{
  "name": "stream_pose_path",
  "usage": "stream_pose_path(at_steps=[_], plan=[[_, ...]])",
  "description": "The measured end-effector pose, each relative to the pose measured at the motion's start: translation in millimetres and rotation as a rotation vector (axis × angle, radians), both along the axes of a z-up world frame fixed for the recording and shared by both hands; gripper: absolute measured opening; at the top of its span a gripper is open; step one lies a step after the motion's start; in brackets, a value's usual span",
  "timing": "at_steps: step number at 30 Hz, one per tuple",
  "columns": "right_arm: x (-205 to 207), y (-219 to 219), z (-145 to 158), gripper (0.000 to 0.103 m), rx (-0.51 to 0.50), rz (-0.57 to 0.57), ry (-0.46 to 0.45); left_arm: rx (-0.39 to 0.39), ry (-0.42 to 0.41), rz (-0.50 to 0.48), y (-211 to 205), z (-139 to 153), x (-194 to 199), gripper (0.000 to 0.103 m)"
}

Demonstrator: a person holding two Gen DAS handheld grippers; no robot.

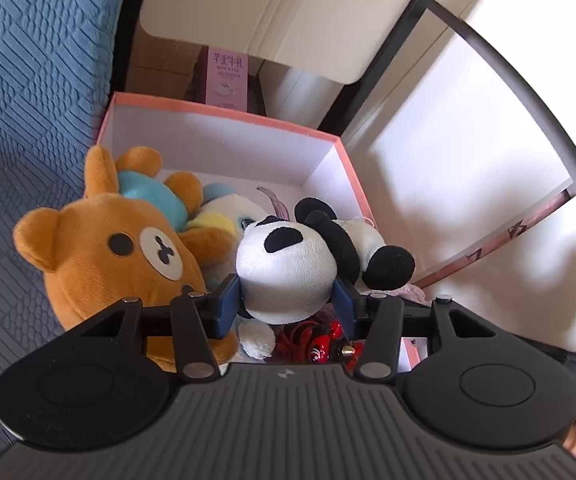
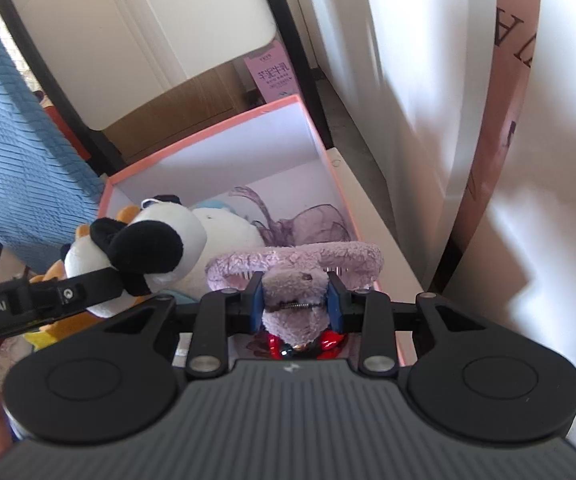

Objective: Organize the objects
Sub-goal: 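Open both grippers to drop the panda and bunny into the pink box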

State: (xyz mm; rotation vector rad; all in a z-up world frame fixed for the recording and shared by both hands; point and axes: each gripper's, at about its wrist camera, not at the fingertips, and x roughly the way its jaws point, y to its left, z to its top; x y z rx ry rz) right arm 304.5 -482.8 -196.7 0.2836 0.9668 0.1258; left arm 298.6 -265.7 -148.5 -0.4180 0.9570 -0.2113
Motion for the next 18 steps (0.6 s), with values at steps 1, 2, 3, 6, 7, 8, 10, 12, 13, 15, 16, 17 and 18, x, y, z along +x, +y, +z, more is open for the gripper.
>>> stream_pose_path(at_steps=[1, 2, 3, 6, 7, 8, 10, 12, 13, 15, 16, 17, 18], plan=[[1, -2, -1, 0.036, 0.003, -0.004, 0.003, -0.002, 0.006, 0.002, -1, -1, 1, 0.056], [2, -4, -1, 0.036, 0.004, -0.006, 0.003, -0.005, 0.009, 0.002, -1, -1, 1, 0.056], [2, -5, -1, 0.037, 0.001, -0.010, 0.000, -0.006, 0.008, -0.006, -1, -1, 1, 0.056], [5, -8, 2, 0.043, -0.001, -0.026, 0.005, -0.012, -0.016, -0.053, -4, 6, 0, 0.060], [5, -9, 5, 0.043, 0.003, -0.026, 0.004, -0.009, -0.005, -0.064, -4, 10, 1, 0.069], [5, -9, 8, 0.043, 0.002, -0.025, -0.001, 0.002, 0.007, -0.064, -4, 13, 2, 0.073], [4, -7, 17, 0.043, -0.010, -0.024, -0.021, 0.028, 0.000, -0.053, -3, 22, 1, 0.076], [1, -7, 31, 0.043, -0.009, -0.026, -0.043, 0.032, -0.029, -0.054, 1, 34, -3, 0.076], [-2, -6, 40, 0.043, -0.008, -0.027, -0.058, 0.028, -0.040, -0.056, 3, 40, -5, 0.076], [-6, -5, 57, 0.043, -0.011, -0.031, -0.086, 0.026, -0.065, -0.059, 9, 56, -12, 0.076], [-9, -4, 66, 0.043, -0.011, -0.032, -0.103, 0.030, -0.078, -0.060, 11, 64, -15, 0.076], [-11, -3, 74, 0.043, -0.009, -0.032, -0.117, 0.034, -0.091, -0.061, 14, 73, -19, 0.076], [-16, -1, 84, 0.043, -0.009, -0.030, -0.135, 0.036, -0.105, -0.061, 17, 80, -23, 0.076]])
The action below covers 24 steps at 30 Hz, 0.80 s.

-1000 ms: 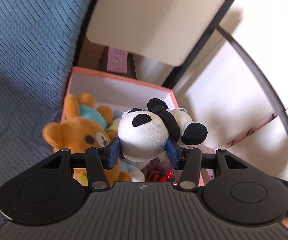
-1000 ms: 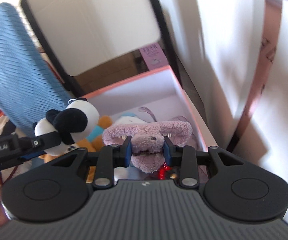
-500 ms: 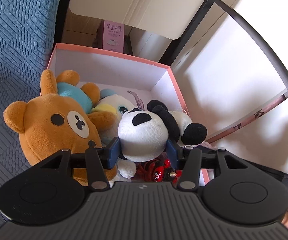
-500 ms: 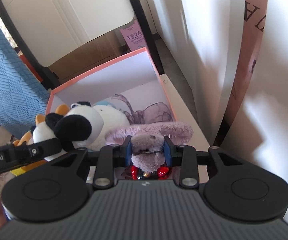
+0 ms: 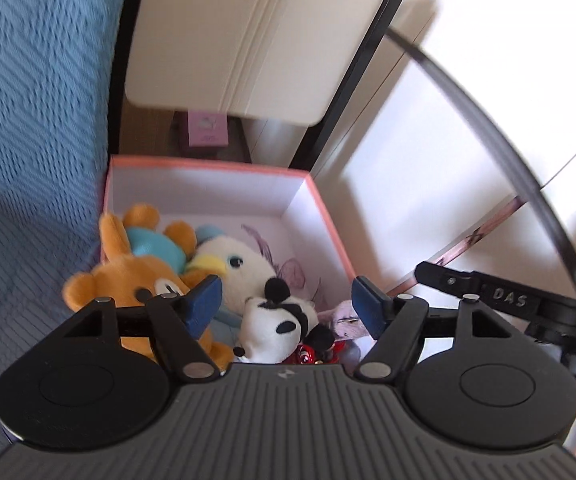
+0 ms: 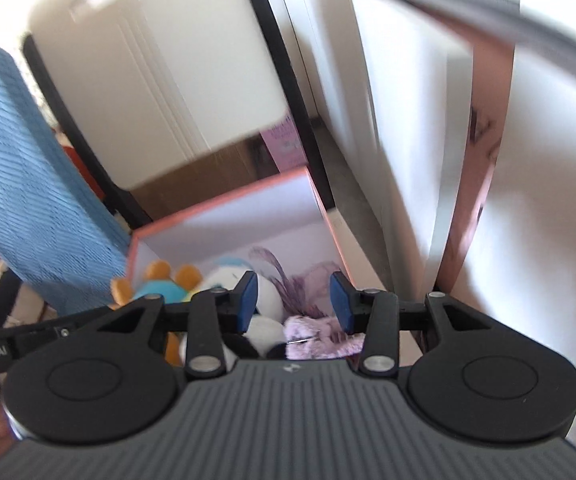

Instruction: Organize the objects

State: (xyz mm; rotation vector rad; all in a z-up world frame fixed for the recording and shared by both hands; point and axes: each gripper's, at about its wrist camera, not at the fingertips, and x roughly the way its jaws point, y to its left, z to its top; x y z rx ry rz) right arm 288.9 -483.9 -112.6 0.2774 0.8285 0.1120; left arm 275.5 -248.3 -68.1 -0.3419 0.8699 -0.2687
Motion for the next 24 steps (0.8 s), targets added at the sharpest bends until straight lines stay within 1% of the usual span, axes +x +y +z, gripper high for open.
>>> stream_pose_path(at_steps=[6, 12, 16, 19, 24], plan=[[-32, 14, 52, 0.043, 0.003, 0.015, -0.084, -0.012, -0.070, -0.001, 25, 43, -29, 0.077], [-76, 33, 87, 0.043, 0.005, 0.043, -0.135, -0.007, -0.119, -0.021, 50, 72, -68, 0.077], [-102, 47, 99, 0.043, 0.012, 0.043, -0.149, -0.020, -0.140, -0.034, 66, 84, -94, 0.077], [-125, 58, 105, 0.043, 0.015, 0.042, -0.156, -0.012, -0.157, -0.051, 74, 91, -113, 0.077], [-153, 76, 99, 0.043, 0.024, 0.041, -0.143, -0.018, -0.174, -0.076, 86, 95, -141, 0.077]])
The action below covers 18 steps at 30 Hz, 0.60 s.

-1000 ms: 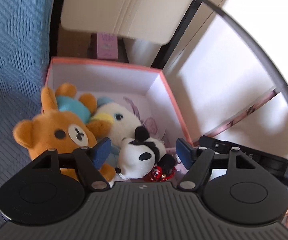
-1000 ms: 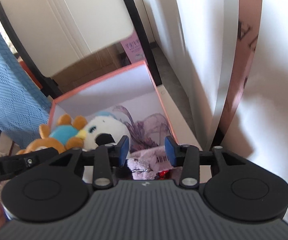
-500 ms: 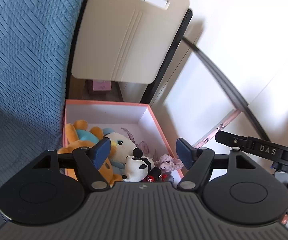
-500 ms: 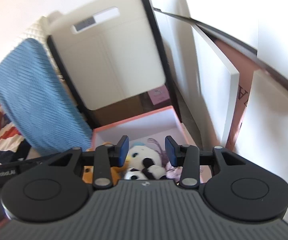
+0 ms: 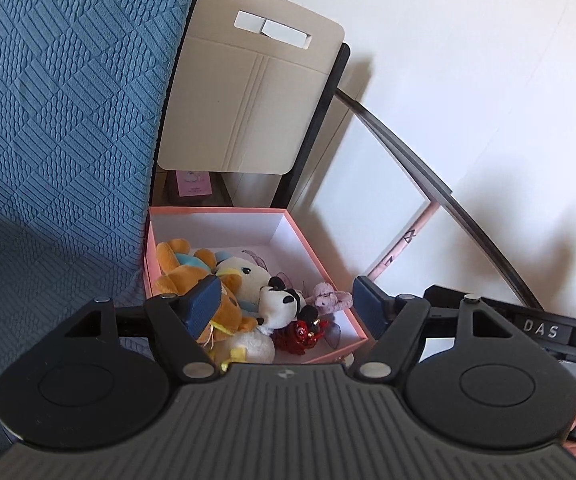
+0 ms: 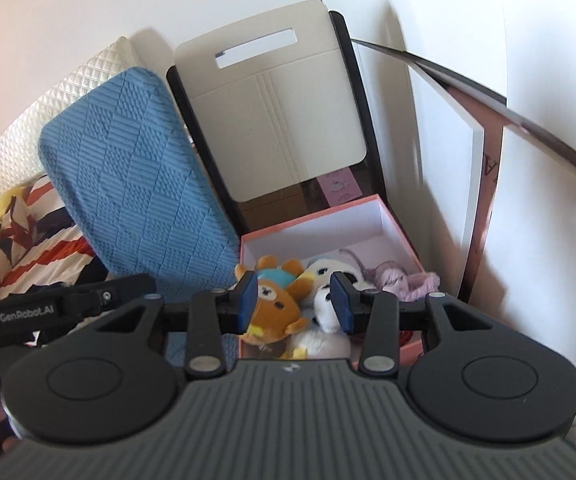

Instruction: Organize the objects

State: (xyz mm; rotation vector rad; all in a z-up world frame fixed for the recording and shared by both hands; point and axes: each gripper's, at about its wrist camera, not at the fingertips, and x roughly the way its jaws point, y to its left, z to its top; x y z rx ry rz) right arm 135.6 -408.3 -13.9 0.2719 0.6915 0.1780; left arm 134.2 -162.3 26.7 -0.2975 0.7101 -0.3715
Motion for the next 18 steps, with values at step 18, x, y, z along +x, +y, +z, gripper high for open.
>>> stream_pose_path(at_steps=[18], plan=[[-42, 32, -59, 0.043, 0.023, -0.036, 0.049, 0.034, 0.001, -0.017, 19, -46, -32, 0.086]])
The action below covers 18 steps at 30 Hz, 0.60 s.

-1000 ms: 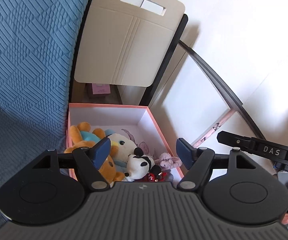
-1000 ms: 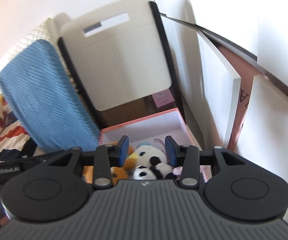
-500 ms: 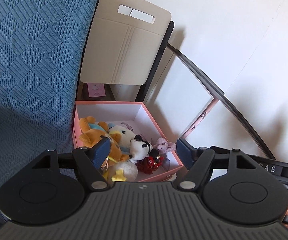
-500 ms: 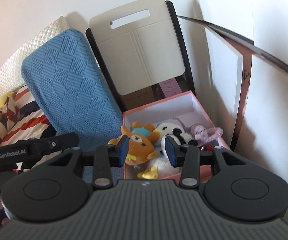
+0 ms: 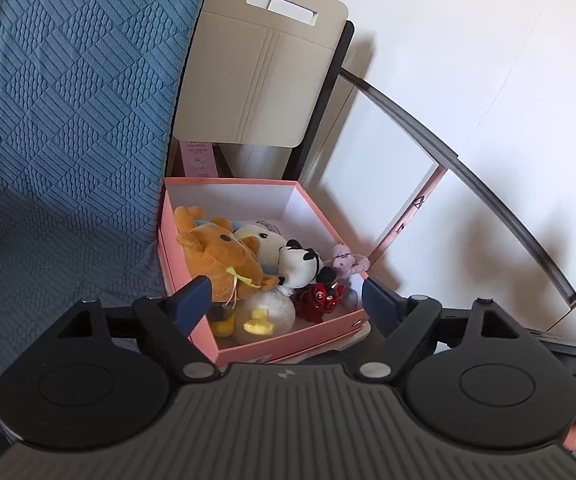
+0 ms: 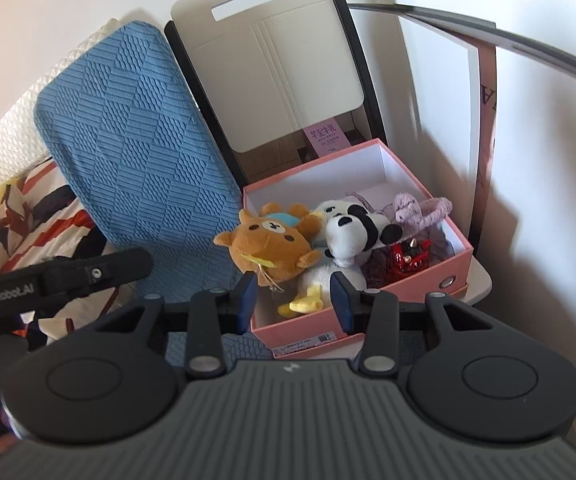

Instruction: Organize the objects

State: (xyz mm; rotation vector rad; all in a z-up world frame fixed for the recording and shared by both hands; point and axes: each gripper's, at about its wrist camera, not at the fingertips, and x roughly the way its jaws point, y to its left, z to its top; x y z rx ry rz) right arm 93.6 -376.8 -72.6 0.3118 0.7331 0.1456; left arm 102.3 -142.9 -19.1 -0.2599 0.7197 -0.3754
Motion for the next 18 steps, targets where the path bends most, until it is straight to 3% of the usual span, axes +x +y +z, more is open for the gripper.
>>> stream_pose_path(at_steps=[3, 5, 6, 7, 18], plan=[[-1, 3, -8, 0.043, -0.011, 0.001, -0.001, 0.012, 0.004, 0.001, 1, -6, 0, 0.086], [1, 4, -13, 0.059, -0.008, 0.003, 0.003, 0.019, 0.002, 0.009, 1, -10, 2, 0.088], [1, 3, -16, 0.078, -0.005, 0.001, -0.001, 0.022, 0.001, 0.014, 1, -11, 3, 0.088], [2, 2, -18, 0.089, -0.004, -0.006, -0.008, 0.027, 0.001, 0.017, 0, -13, 4, 0.089], [16, -7, -49, 0.087, -0.009, -0.015, 0.038, 0.049, 0.015, 0.004, -17, -35, 20, 0.090]])
